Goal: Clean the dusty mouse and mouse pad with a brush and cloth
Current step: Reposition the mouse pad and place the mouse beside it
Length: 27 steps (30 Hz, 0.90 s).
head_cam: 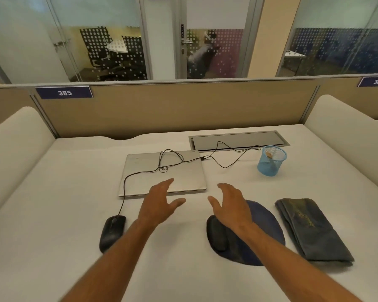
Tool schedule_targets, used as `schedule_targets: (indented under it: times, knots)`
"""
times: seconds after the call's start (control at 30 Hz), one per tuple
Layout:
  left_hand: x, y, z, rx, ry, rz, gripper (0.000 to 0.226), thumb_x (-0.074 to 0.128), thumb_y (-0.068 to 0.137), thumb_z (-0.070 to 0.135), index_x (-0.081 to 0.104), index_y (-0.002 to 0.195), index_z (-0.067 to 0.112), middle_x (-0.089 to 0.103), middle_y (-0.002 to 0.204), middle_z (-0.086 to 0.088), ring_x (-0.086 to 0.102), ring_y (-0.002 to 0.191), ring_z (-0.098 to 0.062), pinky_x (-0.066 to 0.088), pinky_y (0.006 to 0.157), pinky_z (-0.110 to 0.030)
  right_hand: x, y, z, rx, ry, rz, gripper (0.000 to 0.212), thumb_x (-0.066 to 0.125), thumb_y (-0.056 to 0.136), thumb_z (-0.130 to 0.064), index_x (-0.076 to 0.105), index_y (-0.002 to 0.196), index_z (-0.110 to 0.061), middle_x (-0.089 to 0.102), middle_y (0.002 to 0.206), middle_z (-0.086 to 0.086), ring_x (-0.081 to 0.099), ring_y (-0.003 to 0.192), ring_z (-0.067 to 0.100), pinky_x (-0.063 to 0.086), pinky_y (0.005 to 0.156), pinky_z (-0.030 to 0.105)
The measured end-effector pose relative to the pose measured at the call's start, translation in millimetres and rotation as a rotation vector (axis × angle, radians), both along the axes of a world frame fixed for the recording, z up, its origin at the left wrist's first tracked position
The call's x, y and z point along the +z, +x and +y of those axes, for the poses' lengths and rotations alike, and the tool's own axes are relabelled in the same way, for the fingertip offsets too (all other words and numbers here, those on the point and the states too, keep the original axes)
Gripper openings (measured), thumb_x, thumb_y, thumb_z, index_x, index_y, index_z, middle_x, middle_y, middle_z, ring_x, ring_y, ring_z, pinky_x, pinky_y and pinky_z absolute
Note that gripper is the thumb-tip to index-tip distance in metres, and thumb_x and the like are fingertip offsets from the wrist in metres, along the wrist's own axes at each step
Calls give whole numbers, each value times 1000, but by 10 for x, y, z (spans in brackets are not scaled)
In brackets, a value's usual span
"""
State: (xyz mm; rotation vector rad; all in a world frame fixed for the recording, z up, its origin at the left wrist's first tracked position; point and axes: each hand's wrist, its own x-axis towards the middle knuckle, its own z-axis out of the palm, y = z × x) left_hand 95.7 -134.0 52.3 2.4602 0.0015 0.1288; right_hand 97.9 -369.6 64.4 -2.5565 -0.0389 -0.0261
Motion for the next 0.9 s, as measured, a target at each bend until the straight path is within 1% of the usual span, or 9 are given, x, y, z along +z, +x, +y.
schedule_targets:
  times: [0.1, 0.2, 0.33, 0.43, 0.5, 0.57, 0.67, 0.77, 0.9]
  knots:
    - [39, -59, 492, 92, -12, -28, 83, 73, 80, 57, 43, 148, 21, 49, 149, -1, 45, 134, -20, 37, 111, -36, -37, -52, 580, 87, 57, -49, 63, 49, 92, -53, 34, 144, -20, 35, 152, 1, 30, 139, 19, 33, 110, 35]
    - [8, -166, 980, 180, 41, -22, 82, 71, 82, 58, 44, 148, 18, 49, 149, -4, 46, 134, -24, 37, 110, -38, -77, -143, 1148, 165, 87, -48, 66, 47, 93, -52, 30, 147, -18, 28, 156, 3, 22, 143, 20, 27, 114, 36]
    - [-178, -406, 1545, 301, 99, 49, 74, 60, 90, 58, 41, 150, 19, 44, 153, -4, 40, 140, -26, 31, 115, -41, -150, -314, 1793, 267, 73, -14, 67, 43, 94, -53, 25, 149, -18, 22, 159, 4, 16, 146, 22, 20, 118, 37]
    - [-378, -620, 1826, 341, 204, 130, 68, 48, 97, 56, 36, 152, 18, 38, 157, -4, 32, 146, -25, 25, 120, -42, -234, -456, 2166, 336, 46, 28, 68, 40, 95, -54, 23, 150, -19, 18, 160, 4, 12, 147, 23, 17, 120, 38]
    - [-502, -753, 1939, 340, 311, 212, 64, 36, 102, 55, 29, 155, 21, 27, 162, -1, 21, 150, -23, 18, 122, -44, -293, -543, 2374, 366, 15, 43, 68, 39, 94, -54, 23, 150, -19, 17, 160, 4, 11, 147, 25, 15, 120, 39]
    - [-606, -860, 1999, 318, 370, 264, 61, 26, 104, 53, 19, 158, 25, 14, 166, 3, 8, 153, -21, 10, 123, -46, -345, -617, 2546, 385, -19, 55, 68, 39, 94, -55, 21, 151, -21, 16, 160, 4, 7, 147, 27, 11, 121, 40]
    - [-696, -958, 2014, 293, 391, 255, 59, 17, 105, 50, 7, 159, 27, 1, 167, 5, -5, 153, -18, -1, 123, -46, -443, -711, 2739, 430, -72, 69, 70, 36, 93, -57, 18, 151, -23, 12, 161, 9, 2, 147, 31, 3, 120, 44]
    - [-717, -967, 2012, 292, 413, 250, 57, 13, 106, 47, 4, 159, 27, -3, 167, 6, -10, 153, -16, -5, 123, -45, -551, -784, 2849, 434, -129, 109, 70, 35, 92, -56, 12, 152, -28, 3, 162, 12, -4, 146, 40, 0, 119, 51]
    - [-736, -962, 2025, 302, 405, 239, 56, 12, 106, 46, 5, 159, 28, -3, 166, 8, -11, 152, -14, -6, 123, -44, -626, -811, 2953, 409, -176, 124, 68, 33, 89, -53, 13, 151, -32, -3, 161, 15, -9, 145, 45, -7, 116, 55]
